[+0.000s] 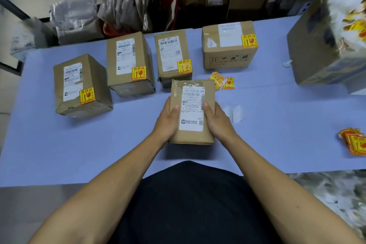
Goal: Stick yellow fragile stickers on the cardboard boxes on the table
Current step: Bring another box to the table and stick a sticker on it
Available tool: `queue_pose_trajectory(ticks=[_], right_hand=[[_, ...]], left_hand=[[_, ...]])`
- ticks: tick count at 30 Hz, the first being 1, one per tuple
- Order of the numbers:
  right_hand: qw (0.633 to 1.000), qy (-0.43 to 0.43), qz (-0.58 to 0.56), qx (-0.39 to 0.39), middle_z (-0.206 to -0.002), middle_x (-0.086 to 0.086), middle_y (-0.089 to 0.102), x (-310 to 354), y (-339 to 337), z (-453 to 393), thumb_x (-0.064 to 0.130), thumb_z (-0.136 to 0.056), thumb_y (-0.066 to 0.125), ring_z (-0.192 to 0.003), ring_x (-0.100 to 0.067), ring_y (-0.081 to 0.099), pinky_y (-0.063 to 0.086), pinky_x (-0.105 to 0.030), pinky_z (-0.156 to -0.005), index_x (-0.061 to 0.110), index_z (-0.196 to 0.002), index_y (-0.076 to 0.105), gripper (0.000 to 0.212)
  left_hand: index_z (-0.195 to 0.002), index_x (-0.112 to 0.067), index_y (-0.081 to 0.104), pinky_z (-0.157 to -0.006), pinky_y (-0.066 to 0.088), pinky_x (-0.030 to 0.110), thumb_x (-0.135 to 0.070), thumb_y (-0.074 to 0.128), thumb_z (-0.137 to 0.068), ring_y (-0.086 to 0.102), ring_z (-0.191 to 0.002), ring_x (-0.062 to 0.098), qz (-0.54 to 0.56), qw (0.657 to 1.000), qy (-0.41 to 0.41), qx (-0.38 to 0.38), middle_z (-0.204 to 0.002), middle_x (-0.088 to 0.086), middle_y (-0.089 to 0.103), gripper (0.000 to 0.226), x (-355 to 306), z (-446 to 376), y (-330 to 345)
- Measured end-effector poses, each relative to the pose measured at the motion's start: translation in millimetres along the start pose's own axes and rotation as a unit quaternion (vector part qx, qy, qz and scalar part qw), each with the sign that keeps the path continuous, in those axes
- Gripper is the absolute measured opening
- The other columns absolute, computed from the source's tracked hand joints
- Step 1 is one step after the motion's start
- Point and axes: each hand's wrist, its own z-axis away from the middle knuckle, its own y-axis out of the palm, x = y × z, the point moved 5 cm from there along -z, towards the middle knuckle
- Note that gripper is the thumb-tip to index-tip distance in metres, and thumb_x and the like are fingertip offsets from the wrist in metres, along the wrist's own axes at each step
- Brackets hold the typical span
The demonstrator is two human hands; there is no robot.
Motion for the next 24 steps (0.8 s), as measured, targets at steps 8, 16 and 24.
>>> queue_pose_trajectory(ticks=[8,16,24], right_hand=[[0.988,-0.046,0.051,-0.14,-0.127,-0.002,0.064,8,-31,-15,0.047,-0.102,0.04,-0.115,-0.02,0.059,0.046,-0.038,-0.097,0.02,-0.129,0.06,0.043],[0.969,-0.065,0.162,-0.175,-0.126,-0.01,0.068,29,-64,-74,0.013,-0.097,0.052,-0.116,-0.029,0.061,0.044,-0.031,-0.094,0.009,-0.124,0.067,0.032],[0.946,-0.048,0.282,-0.152,-0.131,-0.016,0.049,30,-53,-119,0.029,-0.09,0.066,-0.122,-0.037,0.05,0.046,-0.042,-0.083,0.015,-0.131,0.057,0.044]], left_hand=[[-0.157,-0.021,0.019,-0.122,0.019,0.036,-0.019,0.038,-0.104,0.018,-0.152,0.025,-0.237,0.964,0.107,-0.057,-0.164,0.004,0.023,0.057,-21,-8,-8],[-0.159,-0.026,0.012,-0.12,-0.009,0.051,-0.058,0.029,-0.1,-0.007,-0.154,0.023,-0.512,0.824,0.241,0.033,-0.168,0.0,-0.004,0.069,-49,-36,32],[-0.158,-0.03,0.013,-0.118,-0.004,0.058,-0.062,0.02,-0.096,-0.001,-0.155,0.024,-0.491,0.847,0.2,-0.028,-0.168,-0.002,0.001,0.07,-38,-43,16]])
